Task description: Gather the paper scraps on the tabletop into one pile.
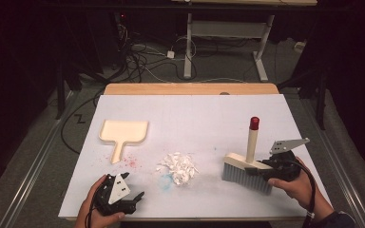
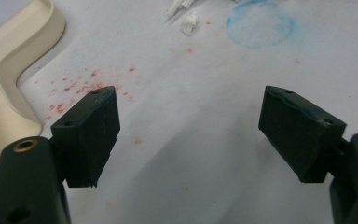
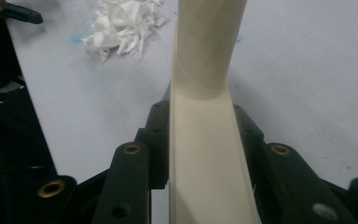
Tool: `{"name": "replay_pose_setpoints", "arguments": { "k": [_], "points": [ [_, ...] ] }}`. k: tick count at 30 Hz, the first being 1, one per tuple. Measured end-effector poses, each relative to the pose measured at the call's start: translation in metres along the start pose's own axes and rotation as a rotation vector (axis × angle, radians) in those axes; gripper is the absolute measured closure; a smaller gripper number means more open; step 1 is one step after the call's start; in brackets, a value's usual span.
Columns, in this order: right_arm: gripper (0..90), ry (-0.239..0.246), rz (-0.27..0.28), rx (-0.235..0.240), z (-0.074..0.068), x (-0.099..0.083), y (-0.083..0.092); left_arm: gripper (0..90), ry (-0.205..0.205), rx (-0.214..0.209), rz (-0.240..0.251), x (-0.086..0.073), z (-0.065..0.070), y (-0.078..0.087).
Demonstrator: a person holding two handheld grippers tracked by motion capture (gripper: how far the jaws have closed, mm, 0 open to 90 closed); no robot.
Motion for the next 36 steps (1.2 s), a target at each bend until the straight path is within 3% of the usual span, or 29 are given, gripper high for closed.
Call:
{"name": "replay_pose_setpoints", "arguments": {
  "k": [4,10,12,14,22,23,24,25,27,30,34,36],
  "points": [
    [60.4,-0.003,-0.01,-0.051,0.013,0.006,-0.002,19.4,-0.002,-0.002,0.003,0.001,0.001,0.0],
    [50.6,0.025,-0.005,-0.208,0.035,0.016,-0.003,19.4,-0.012,0.0,0.022,0.006,0.003,0.001],
    [48.8,0.035,0.01,-0.217,0.041,0.02,-0.005,19.4,-0.021,0.003,0.025,0.006,0.003,0.001],
    [49.5,0.035,0.023,-0.183,0.043,0.025,-0.005,19.4,-0.013,-0.007,0.022,0.006,0.004,0.0],
    [48.3,0.074,-0.04,-0.125,0.053,0.033,-0.006,19.5,-0.026,-0.014,0.022,0.007,0.005,-0.001],
    [50.9,0.074,-0.03,-0.128,0.056,0.034,-0.006,19.4,-0.027,-0.014,0.021,0.007,0.005,-0.002],
    [53.4,0.085,-0.016,-0.167,0.06,0.036,-0.004,19.5,-0.027,-0.015,0.021,0.007,0.005,-0.002],
    [54.6,0.095,-0.014,-0.246,0.069,0.037,0.0,19.5,-0.025,-0.016,0.022,0.007,0.006,-0.001],
    [56.0,0.079,0.047,-0.264,0.07,0.042,0.008,19.5,-0.022,-0.01,0.028,0.007,0.005,0.0],
    [51.9,0.139,0.132,-0.359,0.062,0.051,0.021,19.5,-0.005,-0.006,0.033,0.008,0.003,0.0],
    [44.9,0.188,0.289,-0.358,0.043,0.061,0.032,19.5,-0.01,0.007,0.044,0.011,0.0,0.0],
    [41.4,0.2,0.342,-0.365,0.036,0.06,0.035,19.5,-0.01,0.011,0.046,0.011,-0.001,0.0]
  ]
}}
Point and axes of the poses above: each handheld gripper's, and its own axes: y roughly backward along the jaws, x roughly out of its top, z roughly to its right, the point moved 10 cm from there along -y, roughly forward along the jaws, and after that the axes turned 9 degrees about -y, right-handed, at the moved point
